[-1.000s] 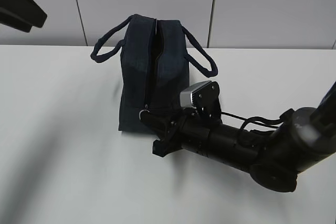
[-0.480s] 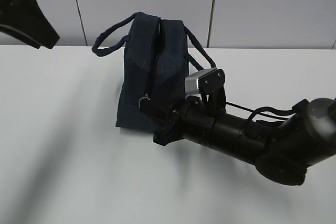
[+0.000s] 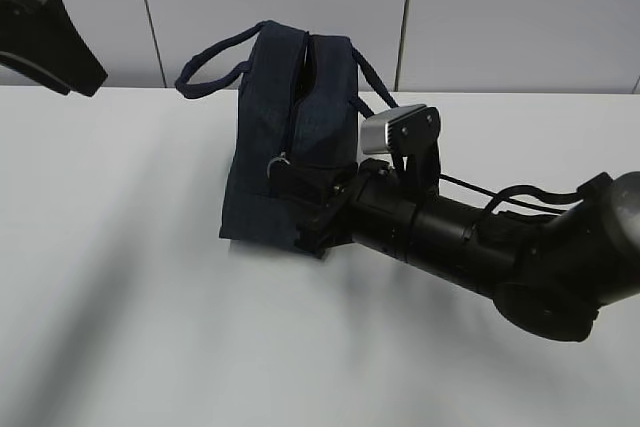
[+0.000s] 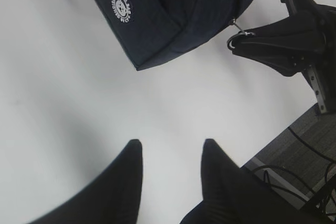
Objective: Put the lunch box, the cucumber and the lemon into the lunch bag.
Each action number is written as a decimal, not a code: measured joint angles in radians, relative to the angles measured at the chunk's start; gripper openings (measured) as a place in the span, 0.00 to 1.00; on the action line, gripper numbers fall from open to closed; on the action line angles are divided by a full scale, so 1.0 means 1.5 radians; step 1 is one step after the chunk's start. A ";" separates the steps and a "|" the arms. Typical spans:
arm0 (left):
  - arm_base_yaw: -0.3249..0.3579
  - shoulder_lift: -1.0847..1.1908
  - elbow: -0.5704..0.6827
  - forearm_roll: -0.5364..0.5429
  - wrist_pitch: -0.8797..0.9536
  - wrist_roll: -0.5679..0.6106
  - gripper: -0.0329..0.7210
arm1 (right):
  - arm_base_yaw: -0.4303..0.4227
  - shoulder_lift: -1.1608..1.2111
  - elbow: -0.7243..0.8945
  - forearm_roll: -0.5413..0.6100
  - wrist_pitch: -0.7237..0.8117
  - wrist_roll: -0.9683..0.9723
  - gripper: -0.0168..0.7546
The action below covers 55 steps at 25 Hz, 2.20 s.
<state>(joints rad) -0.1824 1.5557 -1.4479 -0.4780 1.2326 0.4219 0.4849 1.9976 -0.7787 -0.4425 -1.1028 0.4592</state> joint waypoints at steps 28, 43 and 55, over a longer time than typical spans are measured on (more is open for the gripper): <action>-0.153 0.158 0.029 0.032 -0.138 -0.007 0.49 | 0.000 -0.093 0.001 0.028 0.184 0.037 0.02; -0.207 0.168 0.144 -0.009 -0.388 -0.002 0.49 | 0.000 -0.094 -0.037 0.003 0.249 0.041 0.02; -0.215 0.196 0.156 -0.016 -0.466 -0.001 0.15 | 0.000 -0.103 -0.041 -0.002 0.275 0.044 0.02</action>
<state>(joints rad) -0.5047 1.8494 -1.2136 -0.5013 0.5335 0.4202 0.4849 1.8432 -0.8395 -0.4459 -0.6903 0.5253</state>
